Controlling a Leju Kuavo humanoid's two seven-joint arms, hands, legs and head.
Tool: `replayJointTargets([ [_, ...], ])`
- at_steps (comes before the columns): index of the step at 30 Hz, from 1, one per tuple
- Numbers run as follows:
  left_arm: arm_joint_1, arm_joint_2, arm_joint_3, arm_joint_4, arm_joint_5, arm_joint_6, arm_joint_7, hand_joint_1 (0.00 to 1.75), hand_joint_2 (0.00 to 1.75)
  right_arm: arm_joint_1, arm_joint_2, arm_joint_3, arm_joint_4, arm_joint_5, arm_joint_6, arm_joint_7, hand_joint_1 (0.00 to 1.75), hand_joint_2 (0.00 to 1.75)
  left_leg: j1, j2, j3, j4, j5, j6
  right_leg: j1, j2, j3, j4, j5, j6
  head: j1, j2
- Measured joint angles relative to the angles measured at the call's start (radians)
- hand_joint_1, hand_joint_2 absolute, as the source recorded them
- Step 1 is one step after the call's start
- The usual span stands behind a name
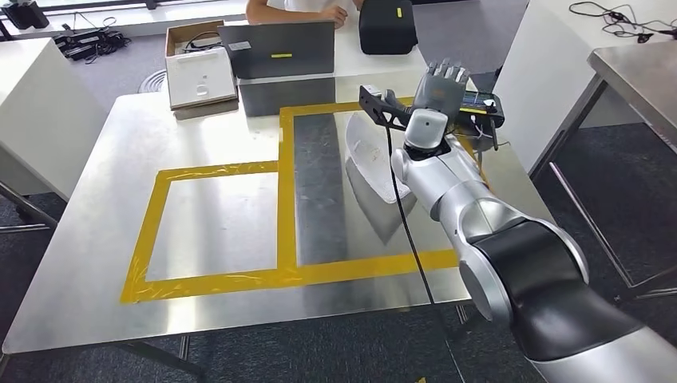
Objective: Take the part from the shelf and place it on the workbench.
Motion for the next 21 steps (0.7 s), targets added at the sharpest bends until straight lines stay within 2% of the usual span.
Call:
replayJointTargets([
  [3, 0.0, 0.0, 0.0, 0.0, 0.002, 0.0, -0.002, 0.0, 0.0, 0.002, 0.006, 0.001, 0.0, 0.0, 0.002, 0.0, 0.0, 0.0, -0.004, 0.0, -0.081, 0.179, -0.089, 0.002, 0.007, 0.0, -0.007, -0.001, 0.005, -0.013, -0.002, 0.0],
  [4, 0.001, 0.0, 0.0, 0.0, 0.002, 0.0, -0.002, 0.0, 0.0, 0.003, 0.008, 0.001, 0.0, 0.0, 0.002, 0.0, 0.0, 0.0, -0.006, 0.0, -0.102, 0.223, -0.099, 0.005, 0.011, 0.0, -0.01, 0.0, 0.007, -0.016, -0.002, 0.0],
  [5, 0.002, 0.0, 0.0, 0.0, 0.003, 0.0, -0.002, 0.0, 0.0, 0.004, 0.009, 0.002, 0.0, 0.0, 0.003, 0.0, 0.0, 0.0, -0.009, 0.0, -0.107, 0.233, -0.09, 0.01, 0.016, 0.0, -0.013, 0.0, 0.009, -0.019, -0.002, 0.0],
  [6, 0.002, 0.0, 0.0, 0.0, 0.004, 0.0, -0.002, 0.0, 0.0, 0.004, 0.011, 0.003, 0.0, 0.0, 0.003, 0.0, 0.0, 0.0, -0.012, 0.0, -0.092, 0.204, -0.063, 0.017, 0.02, 0.0, -0.014, 0.0, 0.011, -0.021, -0.002, 0.0],
  [8, 0.002, 0.001, 0.0, 0.0, 0.005, -0.001, -0.002, 0.0, 0.0, 0.004, 0.013, 0.006, 0.0, 0.0, 0.003, 0.0, 0.0, 0.0, -0.023, -0.001, -0.026, 0.078, -0.002, 0.039, 0.028, 0.0, -0.016, 0.0, 0.017, -0.022, -0.001, 0.0],
  [10, 0.001, 0.003, 0.0, 0.0, 0.005, -0.002, -0.002, 0.0, 0.0, 0.002, 0.015, 0.008, 0.0, 0.0, 0.004, 0.001, 0.0, 0.0, -0.033, -0.001, 0.021, -0.013, 0.024, 0.05, 0.029, 0.0, -0.019, -0.001, 0.024, -0.015, -0.001, 0.0],
  [12, 0.002, 0.002, 0.0, -0.001, 0.005, -0.003, -0.002, 0.0, 0.0, 0.001, 0.017, 0.009, 0.0, 0.0, 0.004, 0.002, 0.0, 0.0, -0.037, -0.001, 0.023, -0.031, 0.029, 0.05, 0.027, -0.001, -0.022, -0.003, 0.034, -0.004, -0.001, 0.0],
  [14, 0.002, 0.002, 0.0, -0.001, 0.006, -0.003, -0.002, 0.0, 0.0, 0.0, 0.017, 0.009, 0.0, 0.0, 0.004, 0.006, 0.0, 0.0, -0.032, 0.0, 0.018, -0.042, 0.042, 0.057, 0.026, -0.001, -0.028, 0.002, 0.029, 0.007, -0.001, 0.0],
  [15, 0.001, 0.001, 0.0, -0.001, 0.006, -0.003, -0.003, 0.0, 0.0, -0.001, 0.017, 0.009, 0.0, 0.0, 0.004, 0.007, 0.0, 0.0, -0.028, 0.002, 0.015, -0.047, 0.051, 0.062, 0.025, -0.001, -0.039, 0.025, 0.009, 0.013, 0.0, 0.0],
  [16, 0.001, 0.001, 0.0, -0.001, 0.006, -0.003, -0.003, 0.0, 0.0, -0.001, 0.017, 0.01, 0.0, 0.0, 0.004, 0.008, 0.0, 0.0, -0.025, 0.003, 0.009, -0.05, 0.059, 0.066, 0.024, -0.001, -0.057, 0.071, -0.025, 0.019, 0.001, 0.0],
  [18, 0.001, 0.0, 0.0, -0.002, 0.006, -0.003, -0.004, 0.0, 0.0, 0.001, 0.017, 0.01, 0.0, 0.0, 0.005, 0.009, 0.0, 0.0, -0.024, 0.004, -0.008, -0.049, 0.072, 0.07, 0.02, -0.001, -0.106, 0.201, -0.101, 0.029, 0.003, 0.0],
  [19, 0.002, 0.0, 0.0, -0.001, 0.006, -0.003, -0.005, 0.0, 0.0, 0.004, 0.017, 0.011, 0.0, 0.0, 0.005, 0.009, 0.0, 0.0, -0.024, 0.004, -0.016, -0.047, 0.077, 0.069, 0.018, -0.001, -0.121, 0.252, -0.123, 0.033, 0.003, 0.0],
  [20, 0.003, -0.001, 0.0, -0.001, 0.006, -0.003, -0.005, 0.0, 0.0, 0.007, 0.017, 0.011, 0.0, 0.0, 0.005, 0.01, 0.0, 0.0, -0.023, 0.005, -0.024, -0.045, 0.081, 0.068, 0.015, -0.002, -0.12, 0.268, -0.126, 0.037, 0.003, 0.0],
  [21, 0.004, -0.001, 0.0, -0.001, 0.006, -0.003, -0.005, 0.0, 0.0, 0.008, 0.016, 0.011, 0.0, 0.0, 0.006, 0.01, 0.0, 0.0, -0.022, 0.005, -0.031, -0.041, 0.084, 0.066, 0.012, -0.002, -0.098, 0.243, -0.111, 0.039, 0.003, 0.0],
])
